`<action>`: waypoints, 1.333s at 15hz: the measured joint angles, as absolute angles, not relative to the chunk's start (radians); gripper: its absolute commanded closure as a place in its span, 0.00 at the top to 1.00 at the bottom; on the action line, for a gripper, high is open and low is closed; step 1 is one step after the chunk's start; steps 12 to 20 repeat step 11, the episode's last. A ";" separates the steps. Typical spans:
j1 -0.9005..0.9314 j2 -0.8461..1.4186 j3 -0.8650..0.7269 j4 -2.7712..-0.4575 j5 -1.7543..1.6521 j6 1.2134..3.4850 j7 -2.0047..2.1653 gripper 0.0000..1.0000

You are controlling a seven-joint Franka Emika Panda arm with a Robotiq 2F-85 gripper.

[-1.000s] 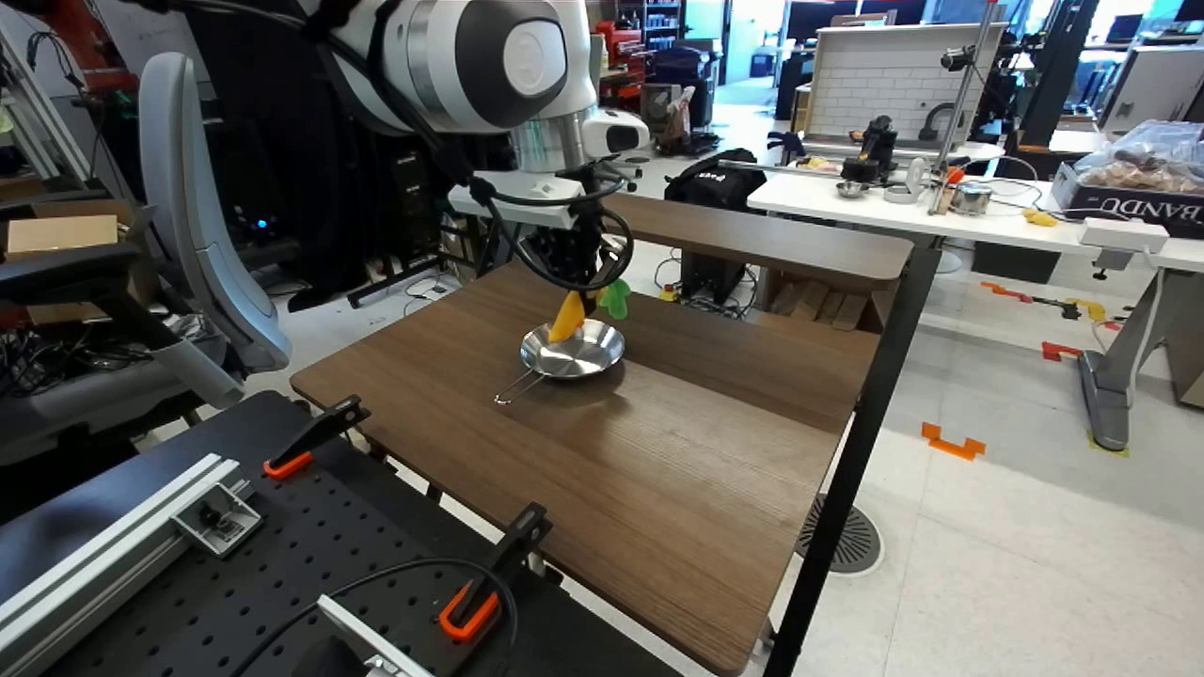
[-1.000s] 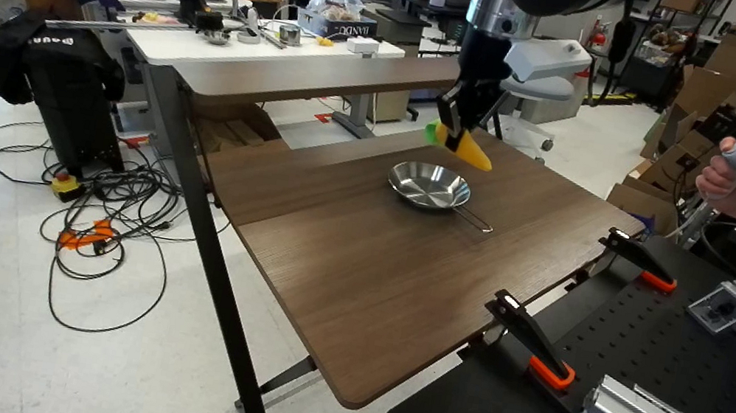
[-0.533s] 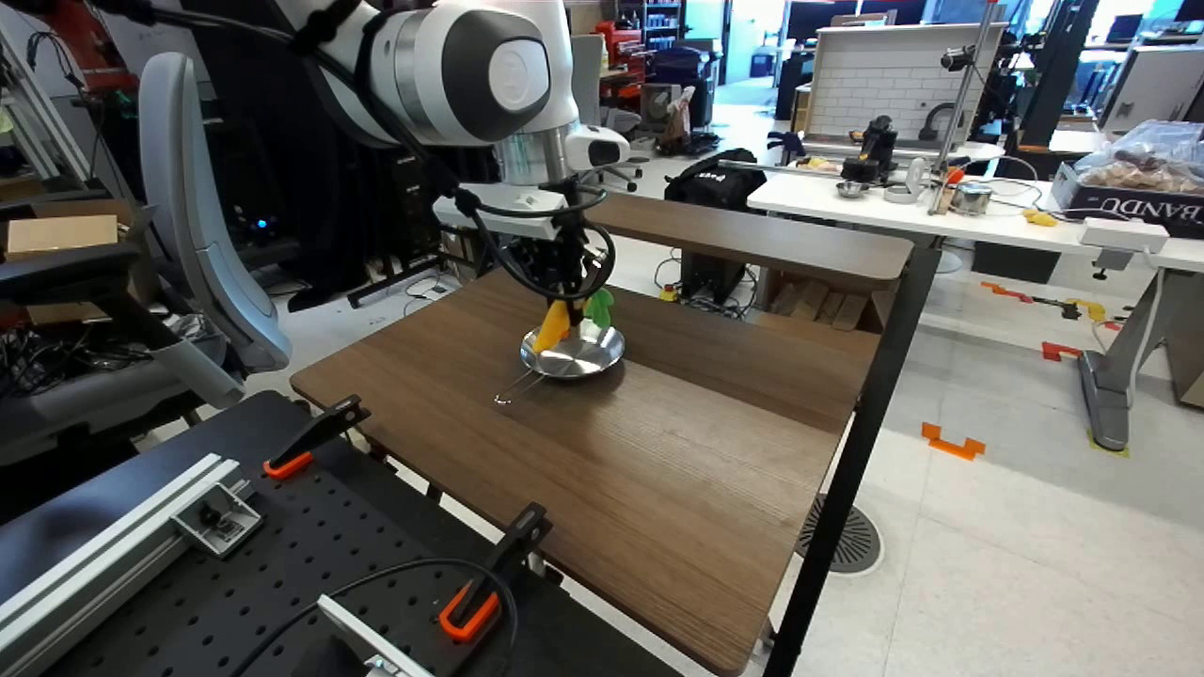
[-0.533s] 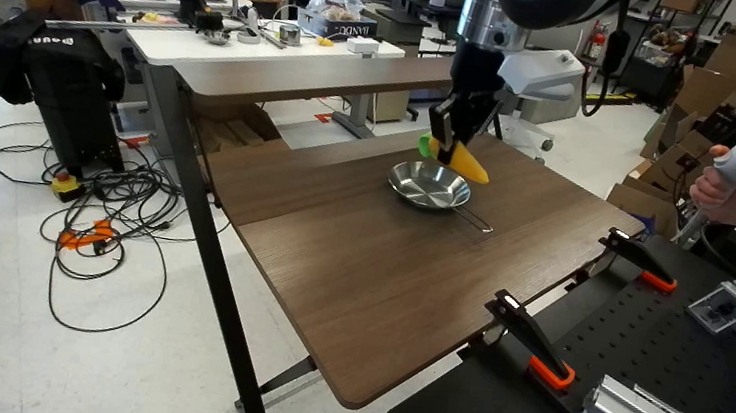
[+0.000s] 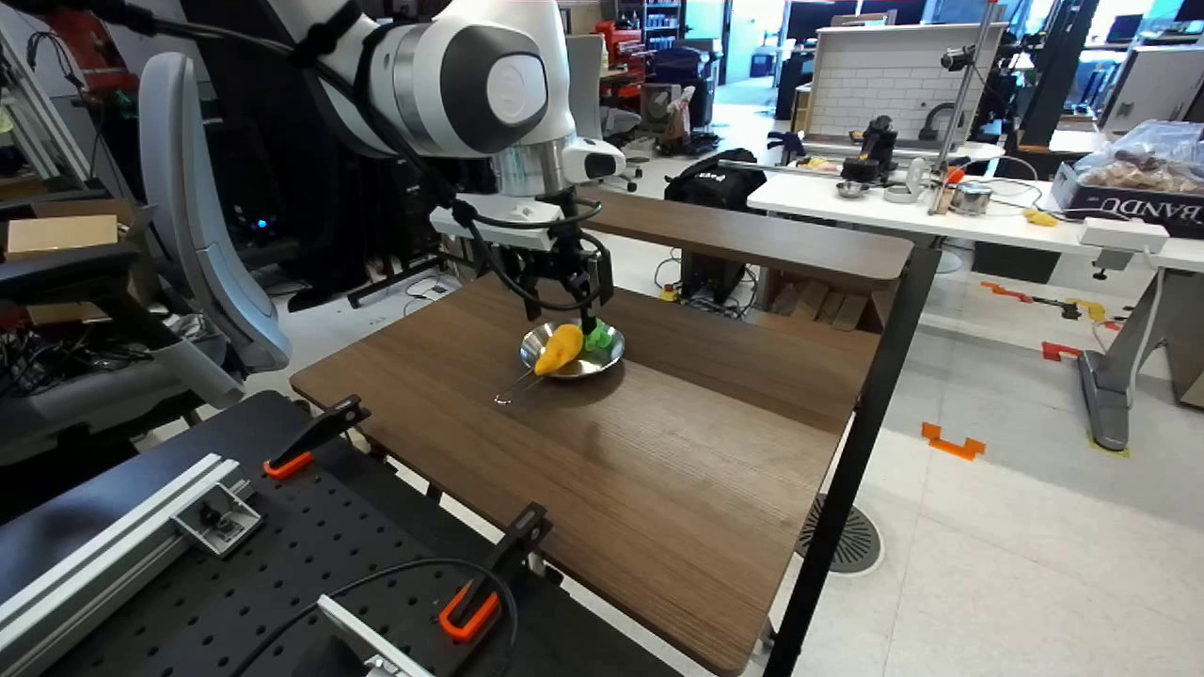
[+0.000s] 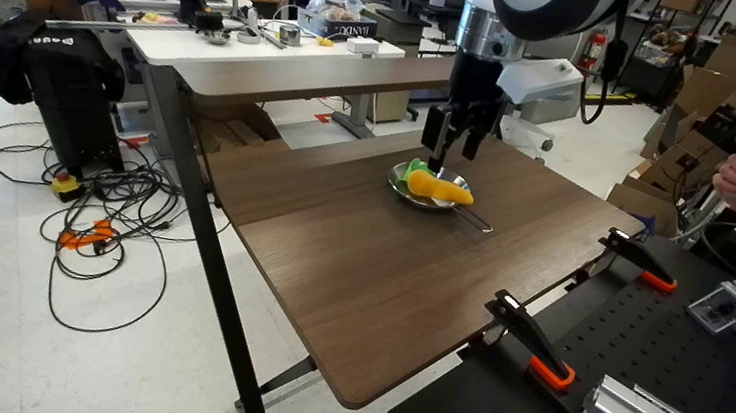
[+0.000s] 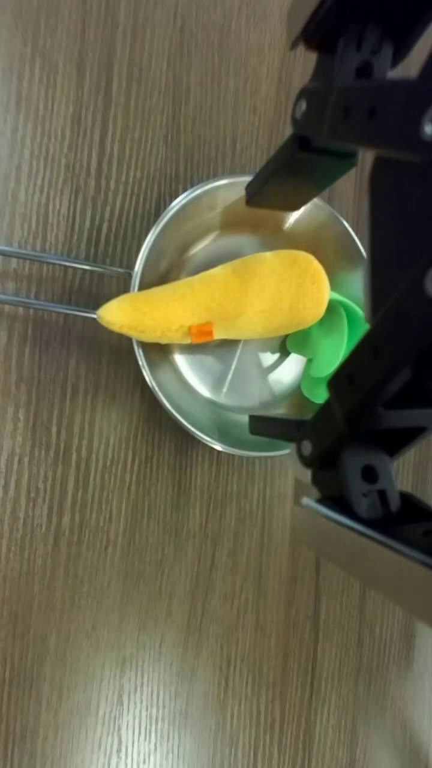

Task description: Place the orange plush toy on the pan

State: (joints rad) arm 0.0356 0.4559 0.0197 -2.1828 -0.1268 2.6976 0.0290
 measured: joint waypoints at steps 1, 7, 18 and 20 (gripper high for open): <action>0.036 0.456 0.019 -2.183 -0.127 2.698 0.029 1.00; 0.035 0.394 0.007 -2.215 -0.126 2.604 0.033 1.00; 0.028 0.295 -0.001 -2.274 -0.114 2.498 0.047 1.00; 0.028 0.295 -0.001 -2.274 -0.114 2.498 0.047 1.00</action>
